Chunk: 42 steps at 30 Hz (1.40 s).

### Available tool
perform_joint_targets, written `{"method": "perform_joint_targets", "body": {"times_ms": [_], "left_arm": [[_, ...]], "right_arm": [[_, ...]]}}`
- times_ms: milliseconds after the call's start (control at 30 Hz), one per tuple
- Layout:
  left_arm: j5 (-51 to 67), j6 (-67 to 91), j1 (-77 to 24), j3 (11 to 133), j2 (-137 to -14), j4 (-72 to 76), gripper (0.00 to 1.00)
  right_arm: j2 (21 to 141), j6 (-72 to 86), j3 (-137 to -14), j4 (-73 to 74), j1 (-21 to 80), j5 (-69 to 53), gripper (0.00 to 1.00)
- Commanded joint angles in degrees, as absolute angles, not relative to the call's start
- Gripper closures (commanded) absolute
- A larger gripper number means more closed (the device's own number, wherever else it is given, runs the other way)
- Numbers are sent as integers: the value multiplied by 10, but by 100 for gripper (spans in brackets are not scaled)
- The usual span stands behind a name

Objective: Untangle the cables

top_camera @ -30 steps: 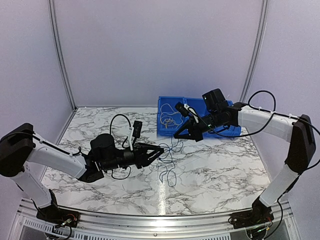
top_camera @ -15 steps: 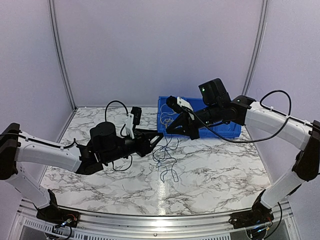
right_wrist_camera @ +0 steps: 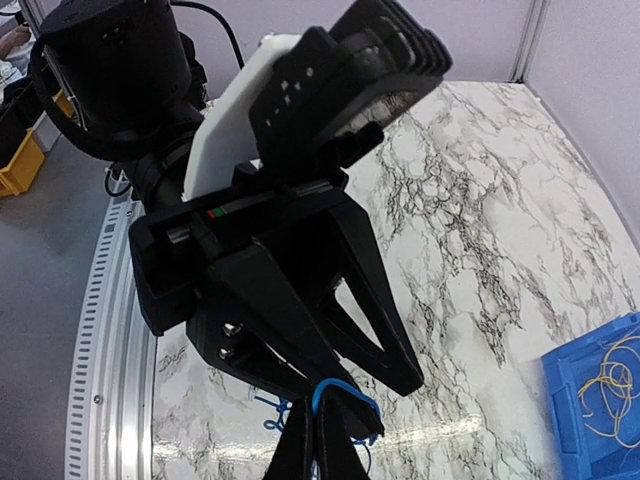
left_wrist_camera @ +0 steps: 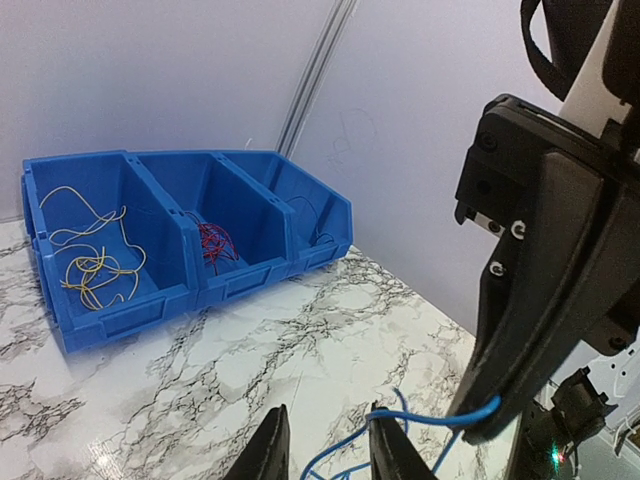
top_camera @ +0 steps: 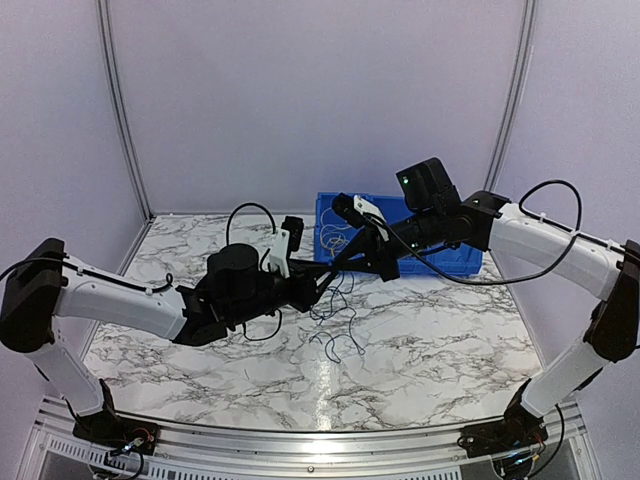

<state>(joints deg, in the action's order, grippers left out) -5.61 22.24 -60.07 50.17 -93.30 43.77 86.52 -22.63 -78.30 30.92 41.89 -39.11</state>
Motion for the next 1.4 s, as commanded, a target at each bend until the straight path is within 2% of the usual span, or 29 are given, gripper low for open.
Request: {"method": "perform_joint_targets", "body": {"times_ms": [0, 267, 567, 767, 1100, 1233, 1367], "left_arm": [[-78, 215, -603, 531, -959, 428, 71], [-38, 208, -610, 513, -940, 446, 63], [-220, 255, -567, 471, -950, 427, 64], [-239, 274, -543, 443, -943, 429, 62], [-229, 258, -543, 432, -932, 429, 55], [-157, 236, -543, 424, -909, 449, 62], [-32, 201, -549, 399, -868, 515, 83]], "right_arm": [[862, -220, -804, 312, 421, -407, 100], [860, -218, -789, 304, 421, -397, 100], [834, -281, -836, 401, 422, -547, 100], [802, -307, -853, 448, 421, -533, 100], [772, -323, -882, 465, 399, -537, 100], [771, -291, -866, 421, 384, -480, 100], [790, -251, -817, 373, 370, -404, 100]]}}
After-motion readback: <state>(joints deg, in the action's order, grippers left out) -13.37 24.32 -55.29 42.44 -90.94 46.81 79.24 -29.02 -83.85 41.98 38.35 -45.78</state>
